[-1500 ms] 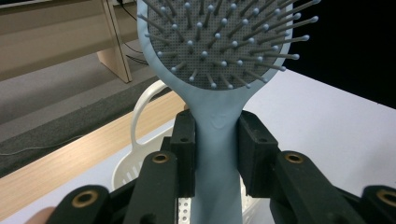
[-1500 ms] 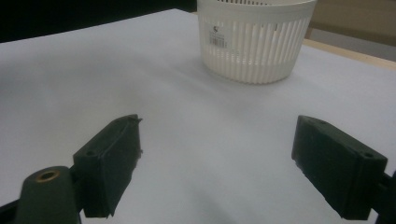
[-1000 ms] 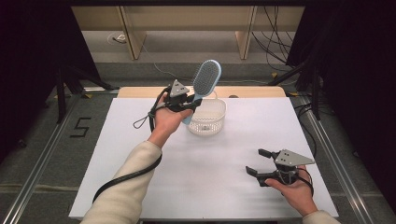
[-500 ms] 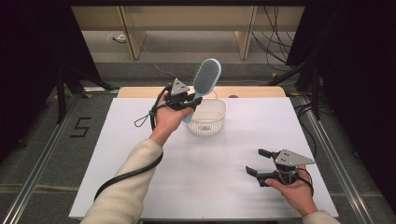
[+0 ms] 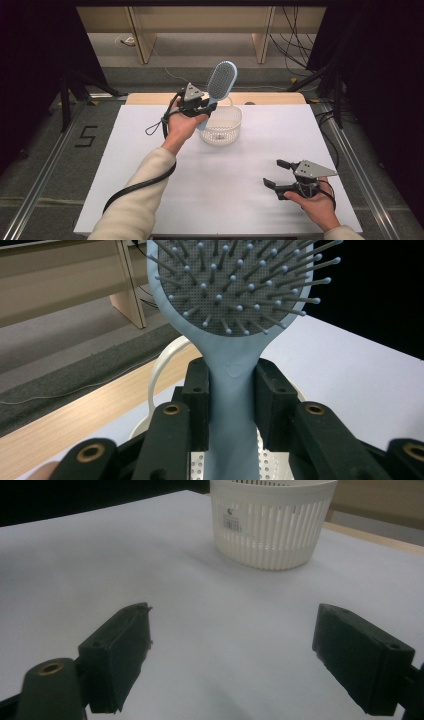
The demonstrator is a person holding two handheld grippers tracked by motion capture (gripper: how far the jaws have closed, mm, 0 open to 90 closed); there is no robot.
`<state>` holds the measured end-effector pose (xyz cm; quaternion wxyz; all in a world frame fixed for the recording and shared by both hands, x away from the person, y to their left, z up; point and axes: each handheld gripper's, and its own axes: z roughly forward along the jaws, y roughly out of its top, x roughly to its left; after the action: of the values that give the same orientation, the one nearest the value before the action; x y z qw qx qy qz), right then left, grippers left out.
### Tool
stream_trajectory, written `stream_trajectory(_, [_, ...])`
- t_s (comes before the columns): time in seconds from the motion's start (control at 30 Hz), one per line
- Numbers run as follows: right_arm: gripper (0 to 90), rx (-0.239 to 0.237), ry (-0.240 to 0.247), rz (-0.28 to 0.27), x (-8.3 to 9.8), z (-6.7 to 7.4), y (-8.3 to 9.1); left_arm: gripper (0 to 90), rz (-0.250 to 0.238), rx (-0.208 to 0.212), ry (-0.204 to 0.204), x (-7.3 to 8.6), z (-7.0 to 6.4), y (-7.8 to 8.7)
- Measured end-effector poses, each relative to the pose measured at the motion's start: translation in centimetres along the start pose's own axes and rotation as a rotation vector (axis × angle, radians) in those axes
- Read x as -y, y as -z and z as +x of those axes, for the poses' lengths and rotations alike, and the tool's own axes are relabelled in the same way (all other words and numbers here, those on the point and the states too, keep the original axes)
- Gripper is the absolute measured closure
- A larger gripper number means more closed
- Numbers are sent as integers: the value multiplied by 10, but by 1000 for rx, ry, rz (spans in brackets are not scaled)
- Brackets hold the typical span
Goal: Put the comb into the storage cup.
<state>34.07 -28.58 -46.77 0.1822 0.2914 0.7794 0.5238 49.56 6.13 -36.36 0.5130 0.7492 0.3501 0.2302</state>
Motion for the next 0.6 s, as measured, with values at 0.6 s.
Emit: stream_trajectory(0.6, [166,-1,0,-1,0,0,0,698,-2,-9,-13,-2,0,-3])
